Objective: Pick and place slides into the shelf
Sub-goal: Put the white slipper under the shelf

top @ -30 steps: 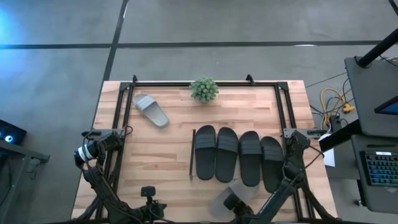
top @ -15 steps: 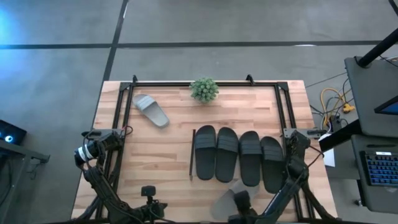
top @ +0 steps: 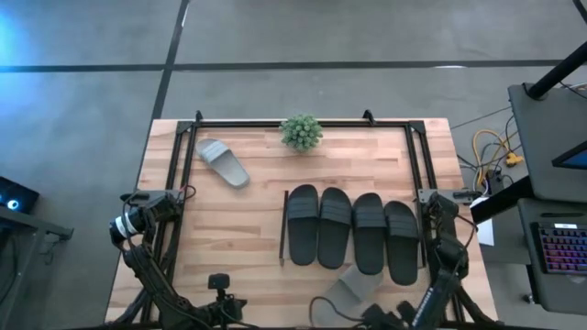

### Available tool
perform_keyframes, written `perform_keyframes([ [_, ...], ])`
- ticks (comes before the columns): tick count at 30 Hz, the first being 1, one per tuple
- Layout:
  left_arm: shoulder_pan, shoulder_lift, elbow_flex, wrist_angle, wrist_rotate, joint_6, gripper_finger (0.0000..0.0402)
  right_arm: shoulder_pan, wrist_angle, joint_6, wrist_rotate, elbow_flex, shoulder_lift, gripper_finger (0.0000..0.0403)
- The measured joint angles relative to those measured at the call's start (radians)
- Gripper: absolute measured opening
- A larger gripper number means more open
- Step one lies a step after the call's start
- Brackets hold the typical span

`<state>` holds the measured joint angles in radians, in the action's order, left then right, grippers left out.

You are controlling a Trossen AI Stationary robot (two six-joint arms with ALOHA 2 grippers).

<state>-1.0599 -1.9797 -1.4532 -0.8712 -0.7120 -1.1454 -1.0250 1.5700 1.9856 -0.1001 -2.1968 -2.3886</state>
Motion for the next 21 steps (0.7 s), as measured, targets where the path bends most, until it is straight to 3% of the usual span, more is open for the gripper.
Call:
perform_keyframes([
  [4,0.0,0.0,0.0,0.0,0.0,0.0,0.0,-0.022,0.001,0.17,-0.001,0.055,0.0,0.0038],
  [7,0.0,0.0,0.0,0.0,0.0,0.0,0.0,-0.016,-0.001,0.194,-0.005,0.105,0.0,0.0014],
  [21,0.0,0.0,0.0,0.0,0.048,0.0,0.0,0.097,-0.008,0.163,-0.152,0.282,0.0,0.0009],
])
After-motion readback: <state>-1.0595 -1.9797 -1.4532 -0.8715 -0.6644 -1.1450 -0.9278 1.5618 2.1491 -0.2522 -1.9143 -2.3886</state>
